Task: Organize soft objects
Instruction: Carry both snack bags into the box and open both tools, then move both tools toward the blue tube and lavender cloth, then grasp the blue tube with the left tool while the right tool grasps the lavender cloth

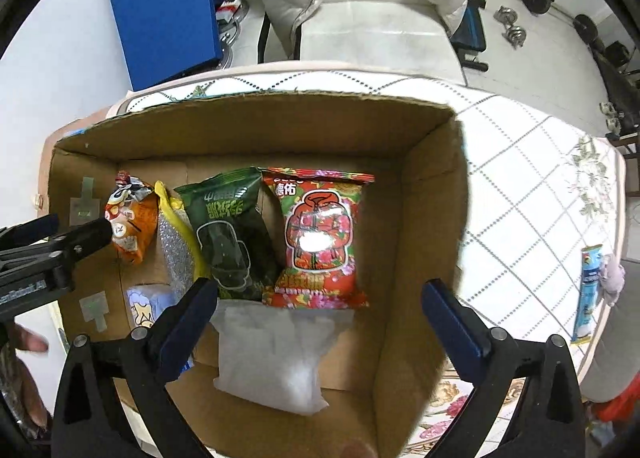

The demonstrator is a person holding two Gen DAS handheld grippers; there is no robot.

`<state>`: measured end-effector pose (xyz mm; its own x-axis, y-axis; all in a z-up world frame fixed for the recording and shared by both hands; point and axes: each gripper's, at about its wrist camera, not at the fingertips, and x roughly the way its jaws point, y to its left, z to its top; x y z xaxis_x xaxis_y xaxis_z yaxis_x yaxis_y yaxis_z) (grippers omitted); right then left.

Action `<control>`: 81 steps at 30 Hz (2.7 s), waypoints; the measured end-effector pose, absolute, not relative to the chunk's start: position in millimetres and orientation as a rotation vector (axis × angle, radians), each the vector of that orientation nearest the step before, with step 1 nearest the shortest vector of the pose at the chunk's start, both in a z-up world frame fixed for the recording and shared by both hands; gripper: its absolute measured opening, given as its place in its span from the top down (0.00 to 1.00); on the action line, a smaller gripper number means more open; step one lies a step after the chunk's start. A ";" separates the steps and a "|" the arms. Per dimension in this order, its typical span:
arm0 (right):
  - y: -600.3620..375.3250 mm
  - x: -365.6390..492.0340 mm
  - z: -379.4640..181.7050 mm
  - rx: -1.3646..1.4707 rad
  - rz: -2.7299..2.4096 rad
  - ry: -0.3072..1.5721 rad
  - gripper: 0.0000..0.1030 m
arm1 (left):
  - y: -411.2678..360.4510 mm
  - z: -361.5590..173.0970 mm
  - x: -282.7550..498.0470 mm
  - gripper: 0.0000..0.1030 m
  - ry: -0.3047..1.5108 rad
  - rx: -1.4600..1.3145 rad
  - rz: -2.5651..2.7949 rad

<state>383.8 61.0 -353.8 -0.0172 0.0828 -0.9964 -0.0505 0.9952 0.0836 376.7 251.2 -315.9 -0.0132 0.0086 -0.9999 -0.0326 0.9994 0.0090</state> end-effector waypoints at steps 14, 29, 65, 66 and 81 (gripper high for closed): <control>57.7 304.3 -278.0 -0.011 0.121 1.401 0.00 | 235.7 -246.0 298.7 0.05 1.363 -0.039 0.090; 36.1 215.3 -207.5 0.067 0.156 1.298 0.00 | 214.8 -186.0 205.7 0.05 1.240 -0.026 0.113; -407.4 206.5 -297.0 0.384 -0.260 1.424 0.00 | -190.7 -327.4 273.9 0.14 1.575 0.022 -0.282; -423.2 208.2 -302.8 0.394 -0.272 1.429 0.00 | -210.4 -339.6 278.9 0.20 1.606 0.022 -0.296; -519.5 241.1 -359.3 0.453 -0.300 1.503 0.00 | -327.8 -444.8 308.4 0.25 1.820 0.092 -0.312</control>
